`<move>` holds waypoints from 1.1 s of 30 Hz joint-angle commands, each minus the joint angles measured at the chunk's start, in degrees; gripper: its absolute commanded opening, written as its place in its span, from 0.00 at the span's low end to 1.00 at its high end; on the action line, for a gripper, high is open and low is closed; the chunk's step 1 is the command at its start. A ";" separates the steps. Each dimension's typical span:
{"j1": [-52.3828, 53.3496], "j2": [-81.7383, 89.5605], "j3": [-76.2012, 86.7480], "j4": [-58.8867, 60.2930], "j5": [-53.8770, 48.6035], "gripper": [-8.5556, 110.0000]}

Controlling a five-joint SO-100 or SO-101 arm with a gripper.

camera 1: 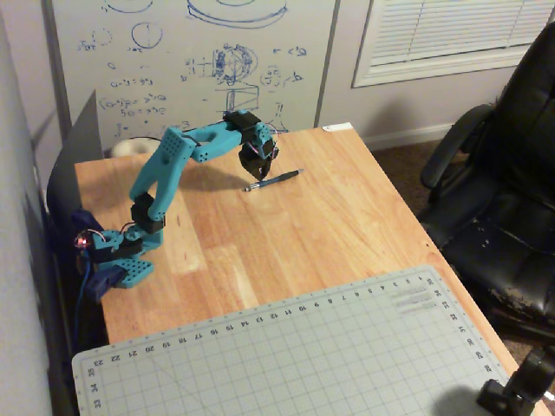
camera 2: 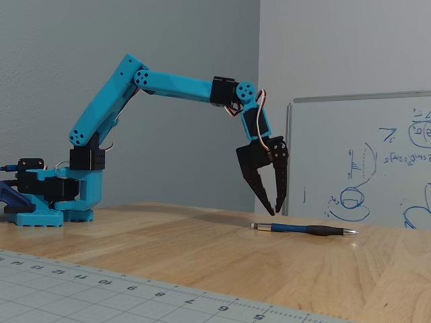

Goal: Touch the pen.

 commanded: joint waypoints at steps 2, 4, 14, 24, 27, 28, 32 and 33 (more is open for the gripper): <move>0.18 1.58 -2.11 -0.62 0.44 0.08; 0.18 1.58 -1.76 -0.62 0.44 0.08; 0.18 1.14 -1.32 -0.18 0.44 0.08; 0.09 -0.79 -1.32 -0.26 0.44 0.08; 0.09 -0.88 -1.32 -0.18 0.44 0.08; 0.09 -0.88 -1.32 -0.09 0.44 0.08; -0.09 -0.88 -1.41 0.00 0.44 0.08; -0.09 -0.88 -1.41 0.00 0.44 0.08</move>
